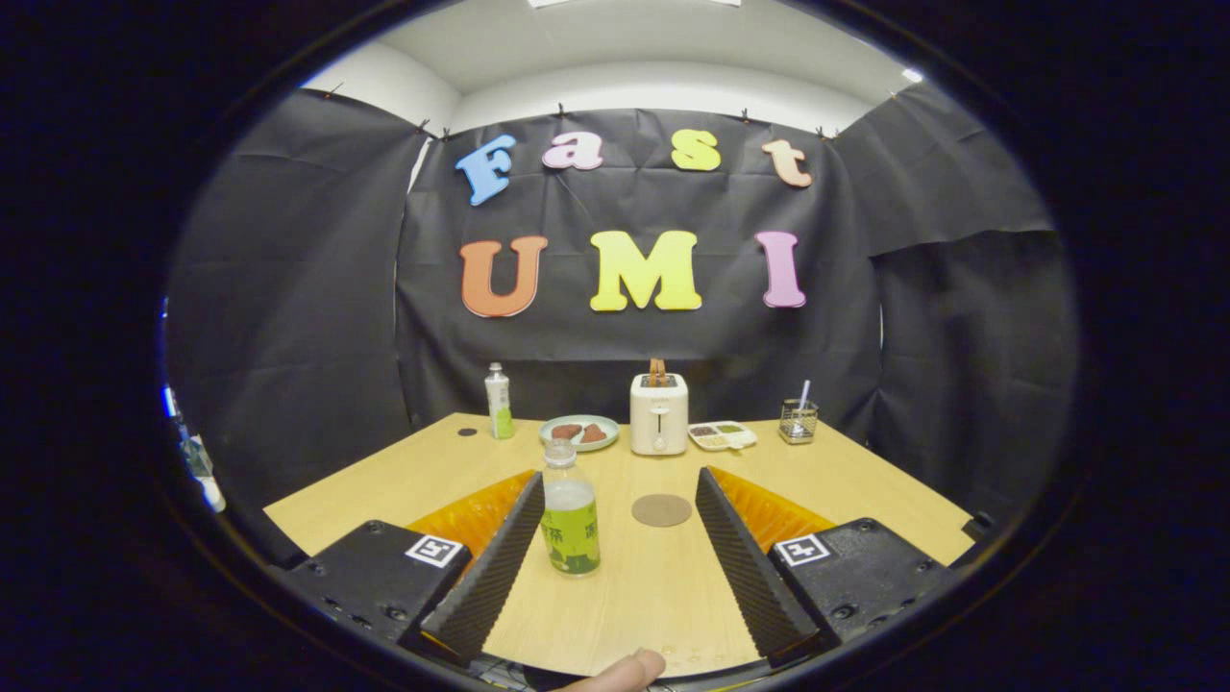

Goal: Take the bottle from table, then pour the juice into the cup, finally place the bottle on the coaster

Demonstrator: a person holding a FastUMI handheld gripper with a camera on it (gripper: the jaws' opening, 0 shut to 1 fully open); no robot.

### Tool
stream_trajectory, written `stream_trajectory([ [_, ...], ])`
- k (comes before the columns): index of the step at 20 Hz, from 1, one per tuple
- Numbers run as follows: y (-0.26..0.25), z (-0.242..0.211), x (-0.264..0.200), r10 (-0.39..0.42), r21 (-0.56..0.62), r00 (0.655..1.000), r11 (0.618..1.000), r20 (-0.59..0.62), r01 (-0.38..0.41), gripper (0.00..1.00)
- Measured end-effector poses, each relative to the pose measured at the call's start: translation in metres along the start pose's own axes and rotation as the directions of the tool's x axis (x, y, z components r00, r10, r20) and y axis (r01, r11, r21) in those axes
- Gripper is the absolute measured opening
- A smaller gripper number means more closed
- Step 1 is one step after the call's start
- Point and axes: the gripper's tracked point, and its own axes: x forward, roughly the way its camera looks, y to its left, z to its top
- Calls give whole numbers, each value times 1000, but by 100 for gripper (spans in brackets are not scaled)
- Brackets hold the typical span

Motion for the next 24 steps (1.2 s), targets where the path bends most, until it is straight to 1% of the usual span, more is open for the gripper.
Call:
stream_trajectory([
  [3, 11, -17, 18, 13, 37, 1000, 999, -7, -13, 100],
  [5, 20, -25, 30, 16, 18, 1000, 1000, -12, -16, 100],
  [8, 26, -36, 51, -15, -20, 1000, 1000, -11, 14, 100],
  [10, 24, -45, 62, -61, -37, 998, 998, -15, 60, 100],
  [12, 32, -55, 74, -64, -57, 998, 996, -26, 62, 100],
  [15, 36, -69, 92, -61, -42, 998, 997, -31, 59, 100],
  [17, 37, -76, 106, -75, -58, 996, 996, -45, 72, 100],
  [20, 49, -75, 123, -48, -49, 998, 998, -42, 46, 100],
  [24, 53, -74, 139, -69, -65, 997, 996, -26, 68, 100],
])
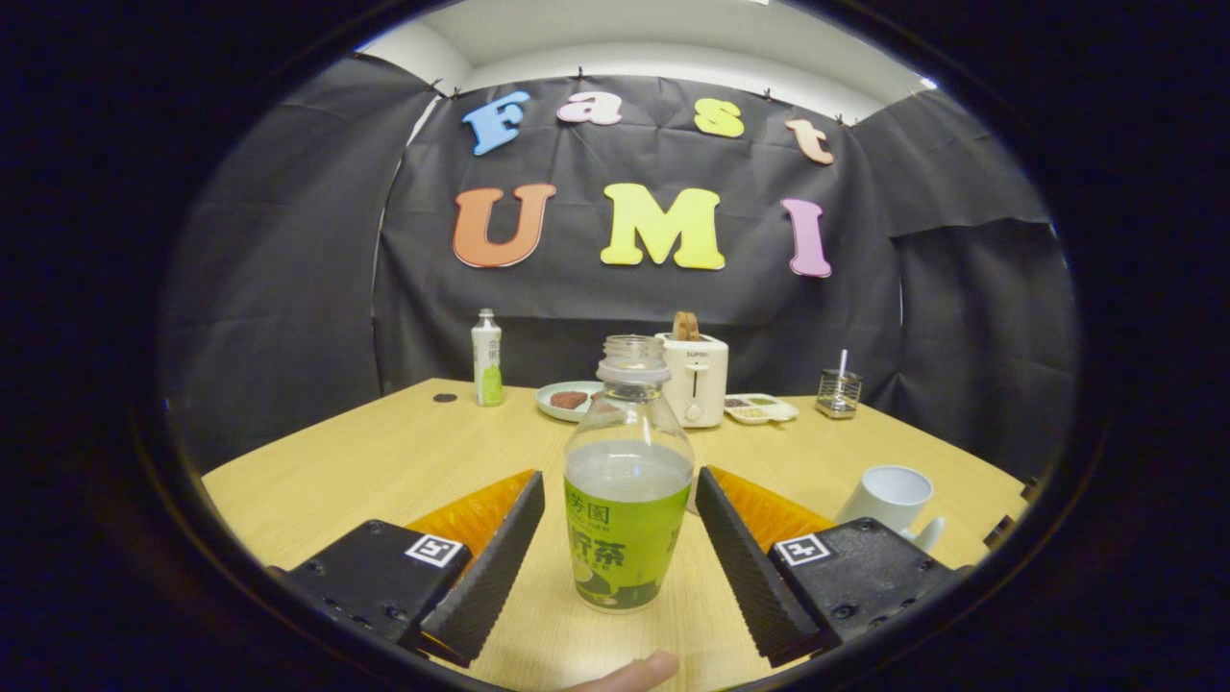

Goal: Take the bottle from table, then pour the juice into the cup, finally place the bottle on the coaster

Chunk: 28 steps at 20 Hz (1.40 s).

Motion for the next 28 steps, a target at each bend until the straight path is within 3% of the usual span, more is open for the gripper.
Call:
stream_trajectory([
  [7, 3, -5, 9, 19, 15, 999, 1000, 26, -19, 100],
  [10, -8, -12, 12, -15, 73, 1000, 997, -7, 16, 99],
  [13, -9, -13, 10, -27, 82, 999, 996, -30, 29, 83],
  [20, -6, 28, -12, 21, 202, 999, 979, 25, -26, 82],
  [25, 0, 72, -26, 101, 331, 992, 936, 72, -120, 82],
  [28, -2, 95, -33, 140, 451, 985, 876, 98, -170, 82],
])
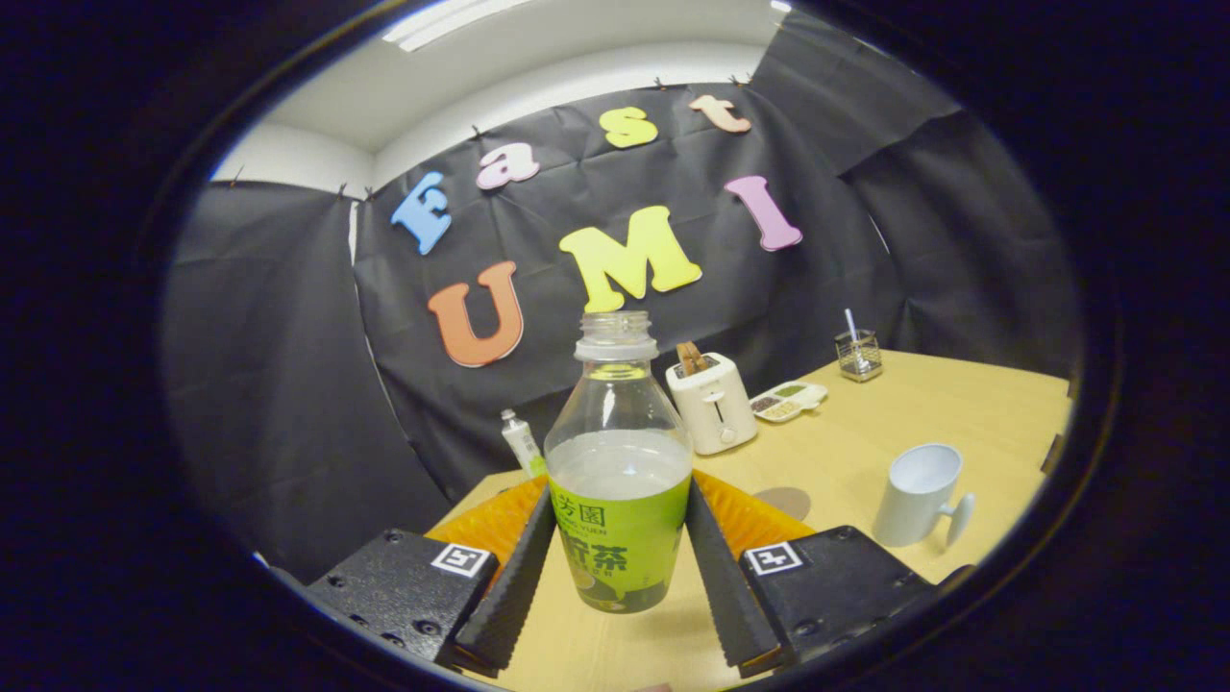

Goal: Take the bottle from table, then pour the juice into the cup, finally place the bottle on the coaster

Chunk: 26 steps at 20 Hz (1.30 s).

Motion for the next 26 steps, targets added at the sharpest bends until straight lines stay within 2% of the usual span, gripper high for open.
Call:
stream_trajectory([
  [4, -2, 8, -1, 53, 223, 998, 974, -20, -47, 80],
  [9, 0, 25, -4, 157, 494, 988, 859, 3, -138, 80],
  [15, -8, 34, -12, 216, 620, 976, 762, 26, -185, 80],
  [21, -18, 35, -15, 241, 706, 970, 682, 33, -193, 80],
  [24, -26, 37, -16, 254, 749, 965, 627, 64, -215, 80],
  [26, -33, 35, -15, 252, 788, 964, 575, 87, -221, 80],
])
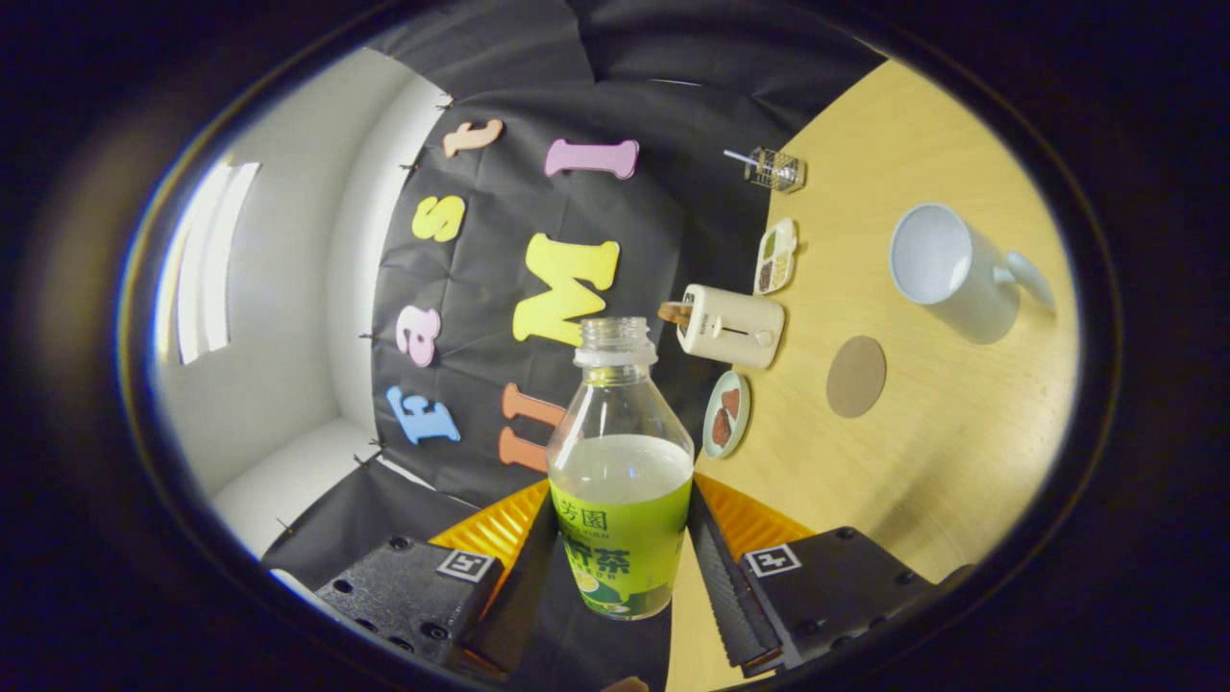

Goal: Take the bottle from table, then pour the juice into the cup, finally place the bottle on the coaster

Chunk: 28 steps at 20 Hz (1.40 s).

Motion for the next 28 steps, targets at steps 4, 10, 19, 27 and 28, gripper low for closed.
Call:
stream_trajectory([
  [4, -11, 5, -3, 24, 119, 1000, 993, 11, -25, 80],
  [10, -17, 13, -11, 47, 234, 999, 971, 21, -51, 79],
  [19, -17, 35, -18, 96, 355, 992, 927, 86, -120, 79],
  [27, -11, 59, -17, 118, 426, 984, 890, 131, -163, 79],
  [28, -11, 59, -15, 120, 427, 984, 889, 130, -165, 79],
])
